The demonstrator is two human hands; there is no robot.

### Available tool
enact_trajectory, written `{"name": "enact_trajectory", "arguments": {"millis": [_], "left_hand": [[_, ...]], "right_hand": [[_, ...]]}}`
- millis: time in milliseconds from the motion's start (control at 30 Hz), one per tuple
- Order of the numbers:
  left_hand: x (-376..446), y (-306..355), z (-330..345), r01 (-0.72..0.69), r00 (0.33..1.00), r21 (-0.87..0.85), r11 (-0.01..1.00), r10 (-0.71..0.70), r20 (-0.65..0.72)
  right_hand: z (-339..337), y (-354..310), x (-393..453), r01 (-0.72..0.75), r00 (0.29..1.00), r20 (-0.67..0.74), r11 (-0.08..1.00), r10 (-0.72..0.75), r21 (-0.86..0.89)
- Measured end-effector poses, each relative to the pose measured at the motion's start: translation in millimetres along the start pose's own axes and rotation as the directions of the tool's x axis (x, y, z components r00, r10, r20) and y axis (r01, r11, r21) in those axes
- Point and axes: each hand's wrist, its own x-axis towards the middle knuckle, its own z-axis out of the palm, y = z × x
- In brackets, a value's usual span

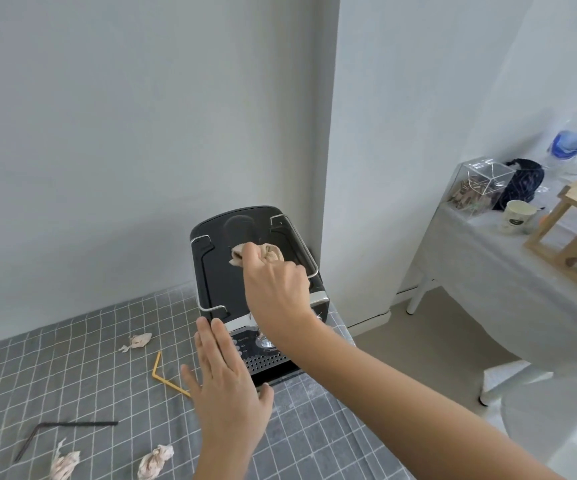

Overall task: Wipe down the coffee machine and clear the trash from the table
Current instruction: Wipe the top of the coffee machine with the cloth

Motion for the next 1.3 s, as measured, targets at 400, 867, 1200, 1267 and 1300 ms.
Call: {"name": "enact_trajectory", "arguments": {"millis": [400,867,1200,1267,1300], "left_hand": [[2,1,-5,0.016,1.0,0.024,1.0,-0.016,0.005],[39,10,-54,0.005,0.955,-0.307,0.952,-0.096,-0.281],[92,15,-25,0.113,0.98,-0.053,0.992,-0.12,-0.156],[94,16,-29,0.117,0.985,-0.049,0.992,-0.122,-0.124],[95,18,-31,0.125,0.986,-0.033,0.992,-0.128,-0.111]], "right_hand": [[-10,46,32,0.117,0.993,-0.035,0.973,-0.112,0.2],[-27,59,74,0.138,0.982,0.007,0.753,-0.186,0.643],[54,25,117,0.297,0.902,0.217,0.901,-0.374,0.317],[45,35,109,0.32,0.862,0.264,0.868,-0.433,0.379],[38,40,105,0.362,0.83,0.269,0.838,-0.489,0.408]]}}
